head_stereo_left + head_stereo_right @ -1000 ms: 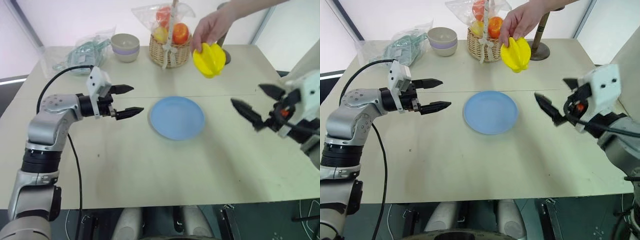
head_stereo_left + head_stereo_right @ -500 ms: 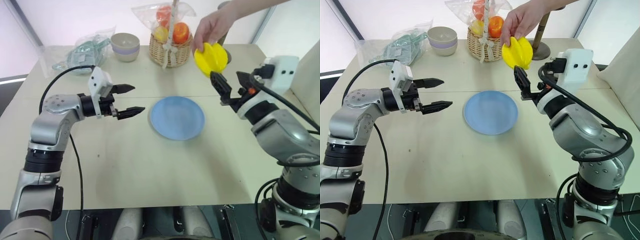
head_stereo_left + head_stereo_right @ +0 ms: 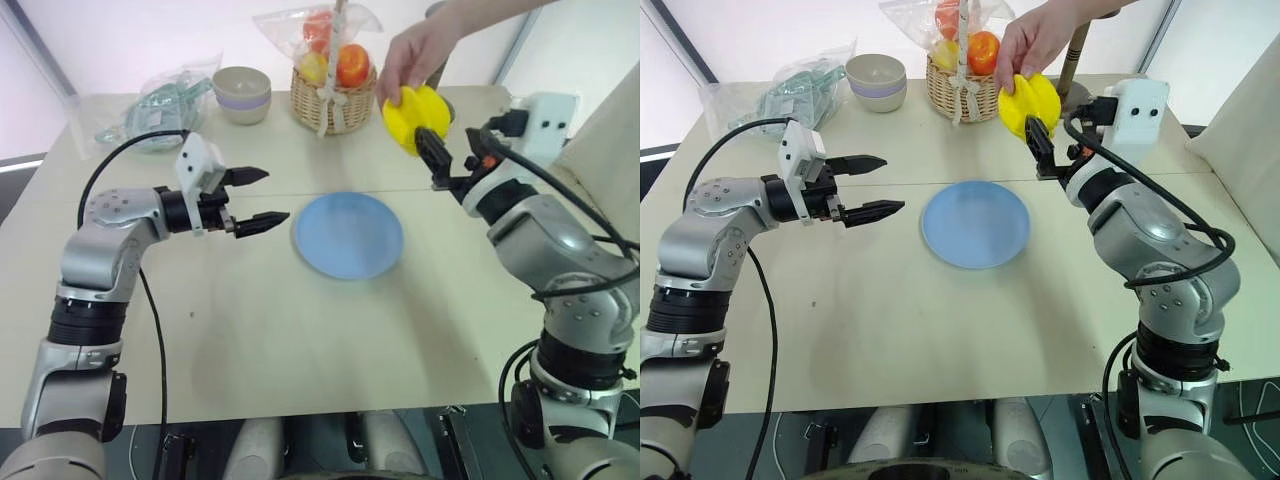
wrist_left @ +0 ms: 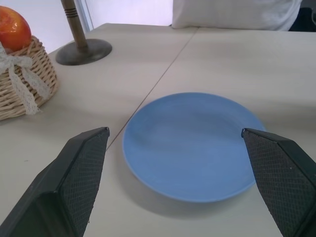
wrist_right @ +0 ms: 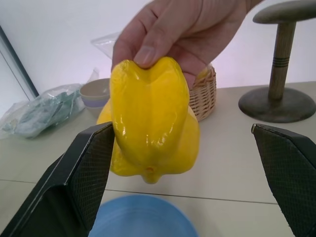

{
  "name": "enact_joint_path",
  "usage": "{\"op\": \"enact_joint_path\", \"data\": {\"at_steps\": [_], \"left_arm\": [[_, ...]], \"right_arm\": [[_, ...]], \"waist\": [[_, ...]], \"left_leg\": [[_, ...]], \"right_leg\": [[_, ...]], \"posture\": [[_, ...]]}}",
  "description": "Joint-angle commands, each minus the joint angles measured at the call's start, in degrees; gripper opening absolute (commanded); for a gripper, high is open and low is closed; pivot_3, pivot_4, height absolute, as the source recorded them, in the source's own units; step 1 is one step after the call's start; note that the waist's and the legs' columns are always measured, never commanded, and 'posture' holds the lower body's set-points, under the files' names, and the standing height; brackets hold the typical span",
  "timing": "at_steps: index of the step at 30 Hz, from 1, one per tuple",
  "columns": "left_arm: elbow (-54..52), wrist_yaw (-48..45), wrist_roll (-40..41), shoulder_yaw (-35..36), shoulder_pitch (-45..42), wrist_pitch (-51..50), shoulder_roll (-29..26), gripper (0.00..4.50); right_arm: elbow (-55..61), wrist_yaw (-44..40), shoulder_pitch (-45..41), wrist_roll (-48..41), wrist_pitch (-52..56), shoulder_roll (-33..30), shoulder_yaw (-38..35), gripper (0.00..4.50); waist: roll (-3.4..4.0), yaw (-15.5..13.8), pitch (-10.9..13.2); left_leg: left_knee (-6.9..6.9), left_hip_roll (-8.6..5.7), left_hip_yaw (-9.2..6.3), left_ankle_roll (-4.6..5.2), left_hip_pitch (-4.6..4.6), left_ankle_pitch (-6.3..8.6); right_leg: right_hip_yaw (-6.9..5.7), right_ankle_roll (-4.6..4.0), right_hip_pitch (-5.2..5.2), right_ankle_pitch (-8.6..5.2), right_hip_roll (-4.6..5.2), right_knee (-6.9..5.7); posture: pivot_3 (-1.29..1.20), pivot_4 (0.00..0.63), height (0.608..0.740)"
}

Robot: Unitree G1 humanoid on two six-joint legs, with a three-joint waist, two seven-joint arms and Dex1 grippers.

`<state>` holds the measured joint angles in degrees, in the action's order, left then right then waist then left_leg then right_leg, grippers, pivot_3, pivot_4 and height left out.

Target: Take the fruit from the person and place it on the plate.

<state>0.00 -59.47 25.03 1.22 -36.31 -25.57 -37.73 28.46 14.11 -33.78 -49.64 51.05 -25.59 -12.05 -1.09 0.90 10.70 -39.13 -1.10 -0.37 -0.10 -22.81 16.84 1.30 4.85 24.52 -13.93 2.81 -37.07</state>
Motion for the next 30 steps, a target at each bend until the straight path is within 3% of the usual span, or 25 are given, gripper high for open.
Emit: {"op": "enact_joint_path", "data": {"at_steps": [1, 14, 20, 30], "left_arm": [[-2.41, 0.65, 0.41, 1.64, 0.12, 0.48, -0.69, 4.49], [-3.62, 1.81, 0.79, 2.06, 1.18, 0.11, -1.39, 4.49], [-3.28, 1.89, 0.76, 1.84, 0.96, 0.33, -1.44, 4.5], [-2.43, 1.74, 0.63, 1.6, 0.36, 0.85, -1.18, 4.5]], "right_arm": [[-1.04, -1.78, -3.12, 2.7, -2.96, 1.39, -0.07, 4.5], [-5.06, -5.75, -6.4, 9.0, -4.84, 6.66, 1.39, 4.5], [-4.1, -5.93, -5.78, 9.92, -4.18, 7.67, 1.16, 1.7], [-1.06, -4.87, -4.52, 9.8, -1.6, 7.95, -0.38, 1.67]], "waist": [[0.0, 0.01, 0.0], [0.01, -0.05, 0.0], [0.01, -0.01, 0.0], [0.01, -0.03, 0.01]], "left_leg": [[0.0, 0.0, 0.0, 0.0, 0.0, 0.0], [0.02, 0.0, 0.0, 0.0, -0.02, 0.0], [0.03, -0.01, 0.0, 0.0, -0.03, 0.0], [0.04, -0.01, 0.0, 0.0, -0.04, 0.0]], "right_leg": [[0.0, 0.0, 0.0, 0.0, 0.0, 0.0], [0.0, 0.0, 0.03, 0.0, 0.03, 0.0], [0.0, 0.0, 0.05, 0.0, 0.05, 0.0], [0.0, 0.0, 0.06, 0.0, 0.05, 0.0]], "posture": [[0.0, 0.15, 0.74], [0.0, 0.15, 0.74], [0.0, 0.15, 0.74], [0.0, 0.15, 0.74]]}}
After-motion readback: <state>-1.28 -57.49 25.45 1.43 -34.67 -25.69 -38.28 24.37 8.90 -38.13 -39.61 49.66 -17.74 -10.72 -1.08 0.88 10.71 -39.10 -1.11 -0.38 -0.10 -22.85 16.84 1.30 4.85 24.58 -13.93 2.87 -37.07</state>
